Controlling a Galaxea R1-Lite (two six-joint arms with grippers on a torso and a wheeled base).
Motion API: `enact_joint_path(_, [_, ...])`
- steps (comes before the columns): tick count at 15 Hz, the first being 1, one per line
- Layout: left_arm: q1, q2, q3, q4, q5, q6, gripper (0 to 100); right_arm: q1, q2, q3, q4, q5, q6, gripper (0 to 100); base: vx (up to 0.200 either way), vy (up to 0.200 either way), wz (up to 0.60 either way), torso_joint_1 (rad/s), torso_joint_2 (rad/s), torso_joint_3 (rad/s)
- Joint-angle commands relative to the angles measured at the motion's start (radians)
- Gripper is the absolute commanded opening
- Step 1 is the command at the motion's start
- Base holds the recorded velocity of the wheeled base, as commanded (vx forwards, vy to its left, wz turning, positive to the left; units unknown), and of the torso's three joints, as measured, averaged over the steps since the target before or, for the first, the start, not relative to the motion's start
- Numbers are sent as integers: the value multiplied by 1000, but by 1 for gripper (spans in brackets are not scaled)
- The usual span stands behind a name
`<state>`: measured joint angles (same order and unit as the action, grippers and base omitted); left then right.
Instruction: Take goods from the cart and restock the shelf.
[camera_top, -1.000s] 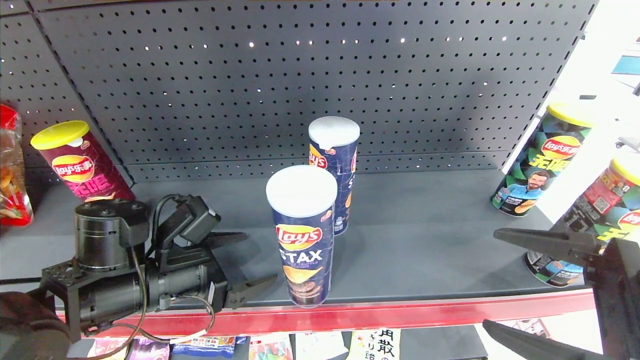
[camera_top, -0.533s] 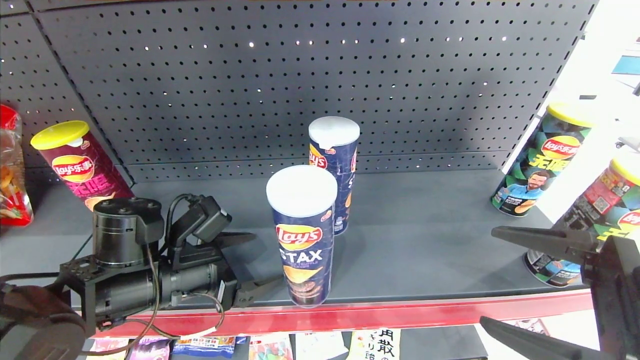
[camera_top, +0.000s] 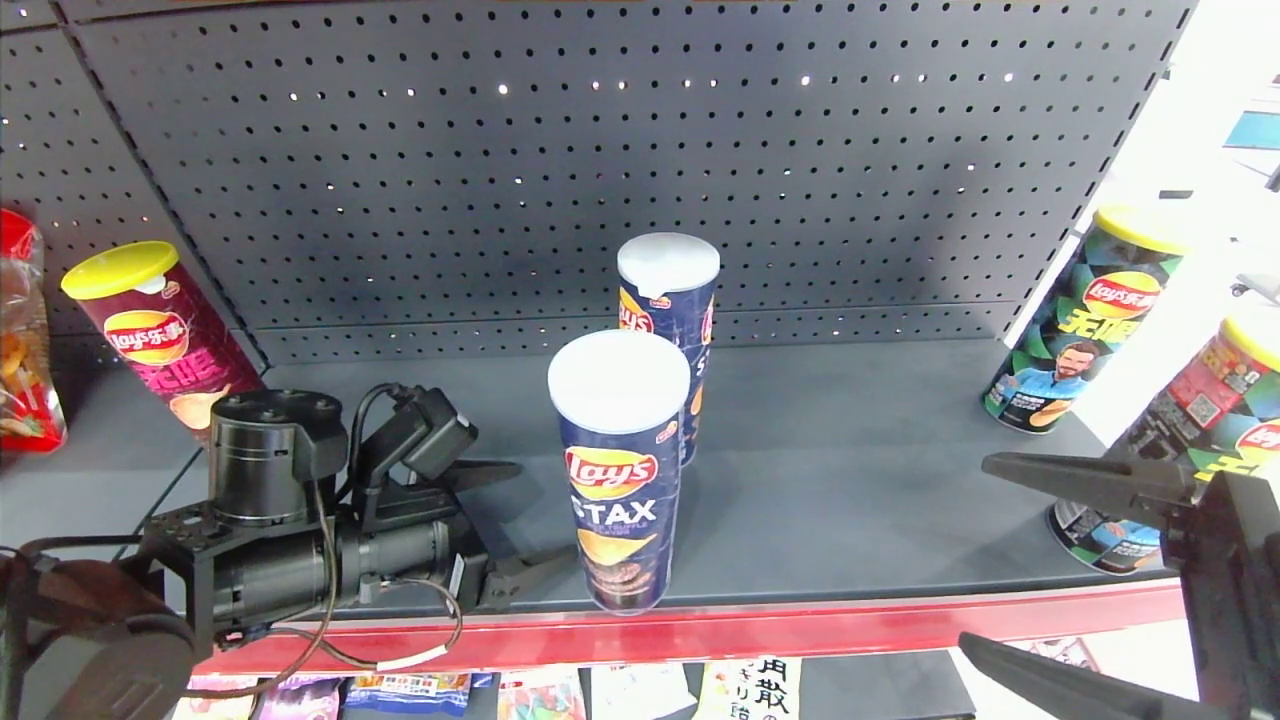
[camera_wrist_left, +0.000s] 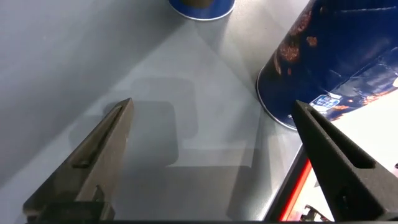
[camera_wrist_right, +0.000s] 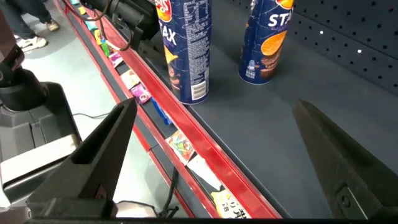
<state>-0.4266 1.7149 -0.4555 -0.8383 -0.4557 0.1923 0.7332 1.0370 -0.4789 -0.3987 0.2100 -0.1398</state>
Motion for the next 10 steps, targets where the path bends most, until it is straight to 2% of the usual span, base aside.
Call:
enact_joint_path(1, [-4, 8, -3, -1, 0, -1, 100, 0, 3, 0, 0, 0, 0, 100, 0, 0, 0, 0, 0, 0])
enact_joint_path(10, [-15, 35, -26, -1, 0, -1, 100, 0, 14, -3, 0, 2, 11, 100, 0, 0, 0, 0, 0, 0])
